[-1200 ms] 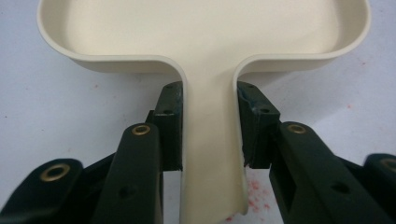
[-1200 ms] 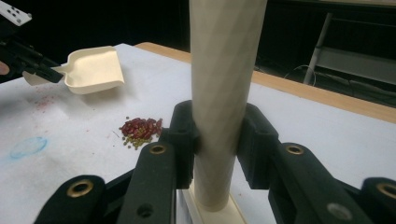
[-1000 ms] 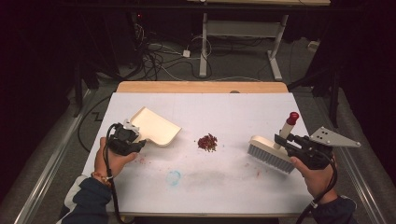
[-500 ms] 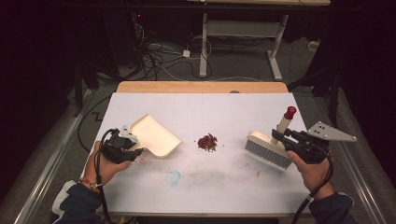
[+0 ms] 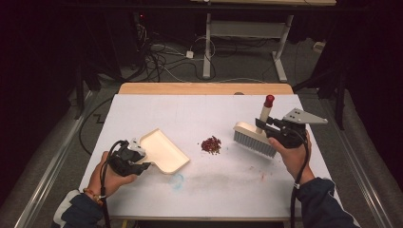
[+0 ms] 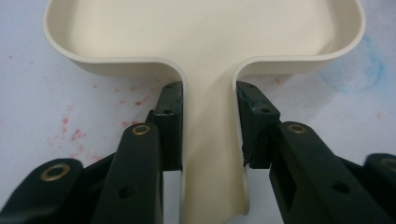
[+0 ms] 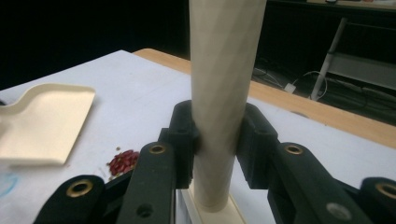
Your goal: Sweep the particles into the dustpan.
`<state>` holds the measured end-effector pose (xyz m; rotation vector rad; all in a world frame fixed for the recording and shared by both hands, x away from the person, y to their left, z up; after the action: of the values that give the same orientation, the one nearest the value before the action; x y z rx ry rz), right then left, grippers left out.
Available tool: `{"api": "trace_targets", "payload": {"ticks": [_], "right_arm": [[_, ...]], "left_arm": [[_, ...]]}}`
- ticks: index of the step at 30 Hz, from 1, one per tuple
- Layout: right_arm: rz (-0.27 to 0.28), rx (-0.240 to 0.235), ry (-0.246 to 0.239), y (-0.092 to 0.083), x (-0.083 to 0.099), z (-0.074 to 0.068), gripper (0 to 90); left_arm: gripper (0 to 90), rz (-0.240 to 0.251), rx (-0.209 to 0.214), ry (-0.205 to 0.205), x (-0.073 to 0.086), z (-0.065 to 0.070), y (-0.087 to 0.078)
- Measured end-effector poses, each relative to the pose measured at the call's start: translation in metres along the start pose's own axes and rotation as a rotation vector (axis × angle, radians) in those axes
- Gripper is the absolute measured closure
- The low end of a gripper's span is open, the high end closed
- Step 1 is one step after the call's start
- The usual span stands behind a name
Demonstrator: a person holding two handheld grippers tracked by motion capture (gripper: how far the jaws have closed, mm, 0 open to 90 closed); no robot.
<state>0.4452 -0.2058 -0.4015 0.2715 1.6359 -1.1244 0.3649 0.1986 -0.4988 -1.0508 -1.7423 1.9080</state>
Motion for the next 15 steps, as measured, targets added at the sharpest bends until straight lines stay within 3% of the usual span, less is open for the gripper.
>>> {"api": "trace_targets", "payload": {"ticks": [8, 15], "right_arm": [[-0.022, 0.076, -0.021, 0.04, -0.022, 0.0, 70.7], [-0.028, 0.109, -0.011, 0.065, -0.031, 0.0, 70.7]], "left_arm": [[64.2, -0.014, 0.031, 0.046, -0.009, 0.015, 0.008], [64.2, -0.035, 0.058, 0.077, -0.012, 0.025, 0.014]]}}
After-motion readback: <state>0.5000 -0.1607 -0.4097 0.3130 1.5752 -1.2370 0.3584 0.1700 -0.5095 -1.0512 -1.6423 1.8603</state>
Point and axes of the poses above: each handheld gripper's, and its own axes: y roughly forward along the jaws, x roughly out of its underside, z roughly to its right, the point moved 7 cm from there along y, roughly forward along the jaws, and after that the axes turned 12 degrees about -z, right-handed, at the moved point
